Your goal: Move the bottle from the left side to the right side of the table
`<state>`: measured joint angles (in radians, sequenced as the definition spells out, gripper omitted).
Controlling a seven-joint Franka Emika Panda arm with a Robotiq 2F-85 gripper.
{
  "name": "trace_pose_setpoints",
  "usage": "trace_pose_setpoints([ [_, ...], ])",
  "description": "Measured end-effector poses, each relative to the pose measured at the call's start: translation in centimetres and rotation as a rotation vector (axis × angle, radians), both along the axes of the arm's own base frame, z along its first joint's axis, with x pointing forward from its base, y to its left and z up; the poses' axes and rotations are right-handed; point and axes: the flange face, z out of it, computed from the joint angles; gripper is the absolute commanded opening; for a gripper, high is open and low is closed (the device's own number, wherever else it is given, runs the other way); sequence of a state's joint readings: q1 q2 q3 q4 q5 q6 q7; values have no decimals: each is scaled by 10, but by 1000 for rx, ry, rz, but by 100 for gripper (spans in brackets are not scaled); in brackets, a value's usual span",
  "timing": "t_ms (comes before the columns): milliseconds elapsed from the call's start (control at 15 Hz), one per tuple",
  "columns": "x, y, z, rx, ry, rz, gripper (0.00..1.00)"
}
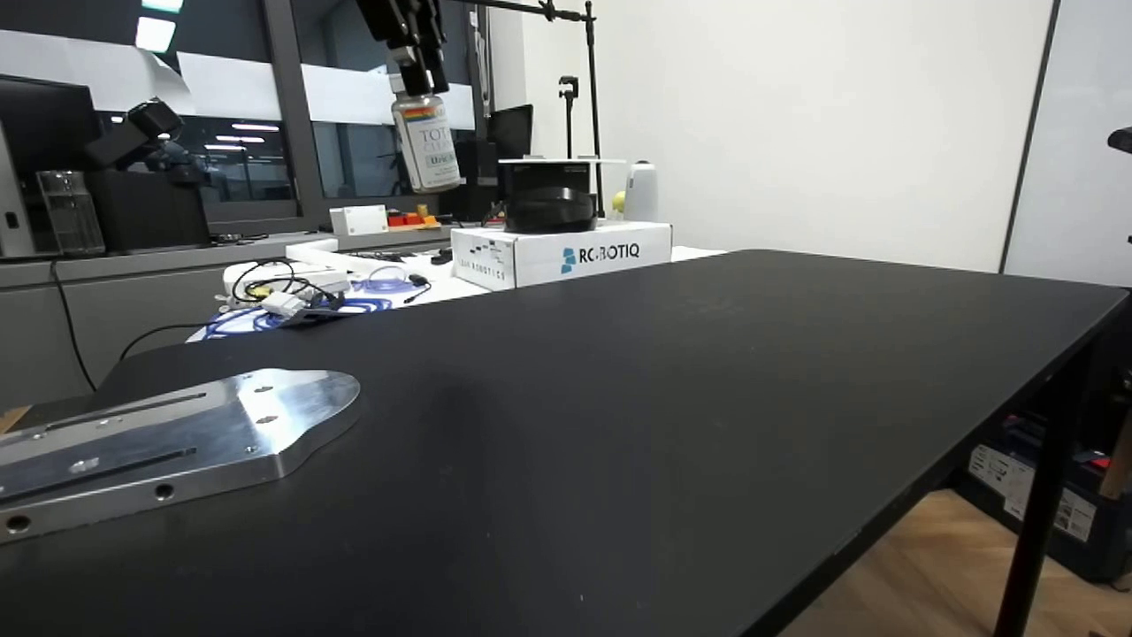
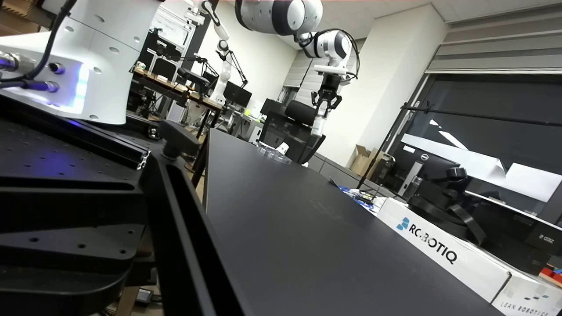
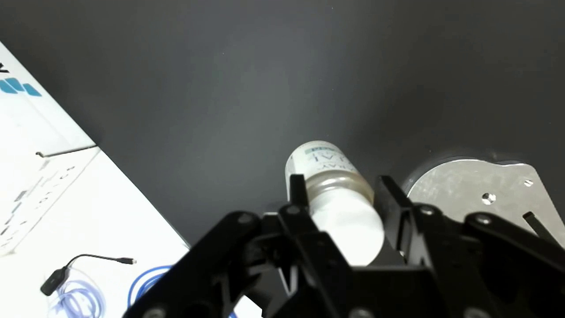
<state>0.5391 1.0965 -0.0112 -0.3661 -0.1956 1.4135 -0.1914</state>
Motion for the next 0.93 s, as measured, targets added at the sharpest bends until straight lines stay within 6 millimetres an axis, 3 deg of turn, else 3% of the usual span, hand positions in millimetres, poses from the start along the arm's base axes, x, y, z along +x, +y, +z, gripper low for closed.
trace_pose_setpoints([
  [67, 1, -2, 2, 2, -3, -12, 42],
  [600, 3, -8, 4, 5, 0, -42, 42],
  [667, 3, -8, 4, 5, 0, -43, 17],
  [933, 4, -7, 1, 2, -7, -39, 17],
])
